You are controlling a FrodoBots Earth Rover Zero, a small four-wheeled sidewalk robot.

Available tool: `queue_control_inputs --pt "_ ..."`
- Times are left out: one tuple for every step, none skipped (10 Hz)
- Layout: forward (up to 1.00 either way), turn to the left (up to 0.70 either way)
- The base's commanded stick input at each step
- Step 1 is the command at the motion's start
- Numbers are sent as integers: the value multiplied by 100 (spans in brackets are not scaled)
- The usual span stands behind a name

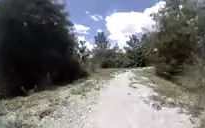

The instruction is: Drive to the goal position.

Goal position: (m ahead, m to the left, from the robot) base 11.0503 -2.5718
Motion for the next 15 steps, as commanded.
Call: queue_control_inputs --pt "70 0" --pt "70 -4" --pt "70 -21" --pt "70 -35" --pt "70 -32" --pt "70 -5" --pt "70 0" --pt "70 0" --pt "70 0" --pt "70 0" --pt "70 0" --pt "70 0" --pt "70 0" --pt "70 -2" --pt "70 -14"
